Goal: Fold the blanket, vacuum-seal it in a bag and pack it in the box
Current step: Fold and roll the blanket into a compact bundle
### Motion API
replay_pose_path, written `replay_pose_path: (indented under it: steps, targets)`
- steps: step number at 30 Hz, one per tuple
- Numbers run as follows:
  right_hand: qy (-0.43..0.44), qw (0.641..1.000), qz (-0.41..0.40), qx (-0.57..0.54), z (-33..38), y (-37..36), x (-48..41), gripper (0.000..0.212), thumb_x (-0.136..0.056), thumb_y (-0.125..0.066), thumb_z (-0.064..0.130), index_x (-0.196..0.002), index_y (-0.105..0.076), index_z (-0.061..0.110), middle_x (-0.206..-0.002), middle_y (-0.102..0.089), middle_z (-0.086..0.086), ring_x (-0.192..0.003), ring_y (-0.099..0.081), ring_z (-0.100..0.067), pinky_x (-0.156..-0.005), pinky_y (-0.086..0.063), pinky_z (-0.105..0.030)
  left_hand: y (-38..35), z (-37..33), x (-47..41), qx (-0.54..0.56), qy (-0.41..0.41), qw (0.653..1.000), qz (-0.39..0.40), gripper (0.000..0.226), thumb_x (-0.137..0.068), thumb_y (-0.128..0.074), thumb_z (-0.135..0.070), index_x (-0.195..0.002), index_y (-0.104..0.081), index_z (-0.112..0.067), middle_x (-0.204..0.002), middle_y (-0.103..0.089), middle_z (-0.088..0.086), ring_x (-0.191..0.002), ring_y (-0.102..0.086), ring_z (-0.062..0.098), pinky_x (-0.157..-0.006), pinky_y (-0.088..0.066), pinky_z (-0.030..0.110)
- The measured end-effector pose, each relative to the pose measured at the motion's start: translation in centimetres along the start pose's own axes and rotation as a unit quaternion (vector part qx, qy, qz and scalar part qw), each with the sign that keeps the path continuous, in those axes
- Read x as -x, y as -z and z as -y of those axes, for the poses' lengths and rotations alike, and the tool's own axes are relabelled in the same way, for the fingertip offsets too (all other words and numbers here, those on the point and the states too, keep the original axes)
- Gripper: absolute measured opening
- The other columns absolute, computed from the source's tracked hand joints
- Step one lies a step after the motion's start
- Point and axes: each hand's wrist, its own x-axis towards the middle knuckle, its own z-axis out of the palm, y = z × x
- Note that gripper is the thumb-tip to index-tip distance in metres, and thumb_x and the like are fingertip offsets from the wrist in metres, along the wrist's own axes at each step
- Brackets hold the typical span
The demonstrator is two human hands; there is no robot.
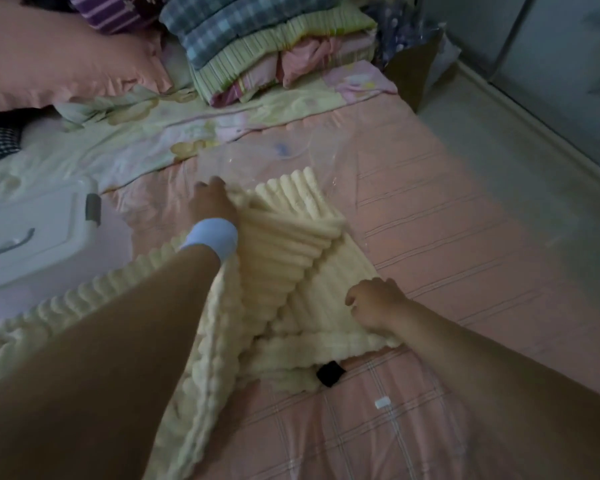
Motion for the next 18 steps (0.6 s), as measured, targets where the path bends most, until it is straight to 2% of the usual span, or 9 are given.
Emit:
replay_pose_path:
  steps: [2, 4, 5, 6, 8, 11, 13, 15, 18]
  targets:
    - [0.030, 0.998, -0.005, -0.061, 1.3, -0.5, -1.2, 0.040, -0.094, -0.049, 0.021, -0.131, -0.062, 0.031, -0.137, -0.057, 0.005, -0.124, -0.051, -0.021, -0.105, -0.035, -0.034, 1.9, 1.1, -2.6, 0.180, 0.039, 0.979, -0.084, 0.061, -0.085, -0.057, -0.014, -0.141, -0.036, -0.025, -0.153, -0.022, 0.013, -0.126, -0.047, 0.034, -0.100, -0.041, 0.039]
    - [0.046, 0.994, 0.008, -0.097, 2.5, -1.1, -1.7, 0.036, -0.092, -0.052, 0.022, -0.125, -0.065, 0.029, -0.130, -0.060, 0.006, -0.117, -0.056, -0.018, -0.097, -0.044, -0.030, 2.0, 1.0, -2.0, 0.181, -0.014, 0.983, -0.040, 0.093, -0.079, -0.072, -0.017, -0.151, -0.014, -0.031, -0.160, 0.011, 0.009, -0.140, -0.032, 0.028, -0.108, -0.038, 0.037]
    - [0.051, 0.993, 0.024, -0.105, 3.0, -1.5, -1.8, 0.032, -0.091, -0.055, 0.024, -0.119, -0.067, 0.028, -0.123, -0.062, 0.007, -0.113, -0.059, -0.017, -0.095, -0.048, -0.031, 0.8, 1.1, -1.0, 0.140, -0.063, 0.988, -0.008, 0.098, -0.077, -0.075, -0.019, -0.153, -0.013, -0.030, -0.159, 0.013, 0.011, -0.145, -0.022, 0.029, -0.112, -0.032, 0.037]
    - [0.056, 0.992, 0.045, -0.107, 3.3, -2.0, -1.7, 0.029, -0.088, -0.058, 0.027, -0.115, -0.068, 0.028, -0.117, -0.064, 0.008, -0.109, -0.060, -0.016, -0.092, -0.051, -0.032, -0.7, 1.2, 0.7, 0.113, -0.120, 0.986, 0.029, 0.093, -0.078, -0.074, -0.017, -0.152, -0.019, -0.026, -0.160, 0.006, 0.014, -0.146, -0.018, 0.030, -0.115, -0.028, 0.035]
    - [0.066, 0.991, 0.103, -0.050, 3.5, -3.0, -1.3, 0.040, -0.079, -0.068, 0.041, -0.117, -0.063, 0.029, -0.113, -0.061, 0.010, -0.104, -0.061, -0.016, -0.090, -0.052, -0.033, -4.3, 2.1, 4.6, 0.110, -0.190, 0.967, 0.133, 0.067, -0.082, -0.065, -0.009, -0.143, -0.042, -0.024, -0.154, -0.027, 0.011, -0.138, -0.035, 0.030, -0.110, -0.032, 0.031]
    - [0.077, 0.970, 0.131, 0.190, 3.0, -4.9, -0.9, 0.069, -0.073, -0.076, 0.047, -0.132, -0.047, 0.030, -0.126, -0.050, 0.002, -0.111, -0.056, -0.022, -0.095, -0.043, -0.037, -9.6, 4.4, 10.2, 0.072, -0.159, 0.924, 0.341, 0.045, -0.089, -0.059, -0.011, -0.131, -0.056, -0.027, -0.135, -0.052, 0.000, -0.120, -0.055, 0.021, -0.101, -0.041, 0.028]
    - [0.078, 0.965, 0.073, 0.240, 2.9, -4.8, -1.5, 0.042, -0.088, -0.066, 0.028, -0.127, -0.055, 0.022, -0.125, -0.057, -0.003, -0.114, -0.057, -0.025, -0.098, -0.039, -0.038, -11.9, 5.3, 13.1, 0.017, -0.151, 0.890, 0.429, 0.054, -0.088, -0.066, -0.023, -0.137, -0.048, -0.032, -0.142, -0.046, -0.002, -0.124, -0.051, 0.019, -0.104, -0.042, 0.032]
    - [0.106, 0.970, -0.066, 0.209, 3.2, -4.0, -2.6, 0.020, -0.087, -0.059, 0.014, -0.105, -0.066, 0.018, -0.107, -0.065, -0.006, -0.103, -0.060, -0.030, -0.086, -0.041, -0.038, -13.0, 5.6, 14.7, -0.007, -0.154, 0.868, 0.473, 0.078, -0.084, -0.070, -0.038, -0.149, -0.027, -0.036, -0.150, -0.038, -0.002, -0.132, -0.044, 0.021, -0.108, -0.038, 0.035]
    - [0.126, 0.928, -0.329, 0.118, 3.7, -2.2, -4.9, 0.013, -0.074, -0.066, 0.005, -0.084, -0.064, 0.013, -0.086, -0.058, -0.011, -0.079, -0.056, -0.032, -0.062, -0.035, -0.036, -13.5, 4.9, 14.7, -0.052, -0.148, 0.886, 0.436, 0.071, -0.089, -0.061, -0.047, -0.149, -0.026, -0.034, -0.144, -0.047, 0.003, -0.128, -0.048, 0.028, -0.102, -0.041, 0.036]
